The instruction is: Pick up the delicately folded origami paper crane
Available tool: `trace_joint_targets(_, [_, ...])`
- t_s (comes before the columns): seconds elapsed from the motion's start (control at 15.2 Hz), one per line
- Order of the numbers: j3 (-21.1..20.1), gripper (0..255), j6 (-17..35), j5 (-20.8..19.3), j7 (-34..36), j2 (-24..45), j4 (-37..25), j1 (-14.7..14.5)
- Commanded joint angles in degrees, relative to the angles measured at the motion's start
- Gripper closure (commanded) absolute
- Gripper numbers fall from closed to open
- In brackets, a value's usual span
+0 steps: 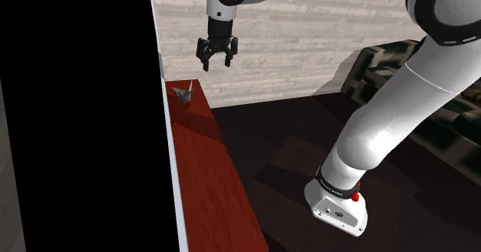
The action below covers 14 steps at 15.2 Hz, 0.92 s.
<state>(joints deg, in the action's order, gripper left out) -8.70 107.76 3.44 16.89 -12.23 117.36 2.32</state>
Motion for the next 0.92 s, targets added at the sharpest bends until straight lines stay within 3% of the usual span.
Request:
trace_joint_targets(0.0, [-0.77, 0, 0.87, -1.33, 2.34, 4.97, -3.18, 0.13])
trace_joint_targets(0.46, [-1.60, 0, 1.01, -6.44, 9.81, 22.07, -16.57, -0.72])
trace_joint_targets(0.86, [-0.48, 0, -2.10, -10.07, 14.67, 37.61, -32.02, -2.63])
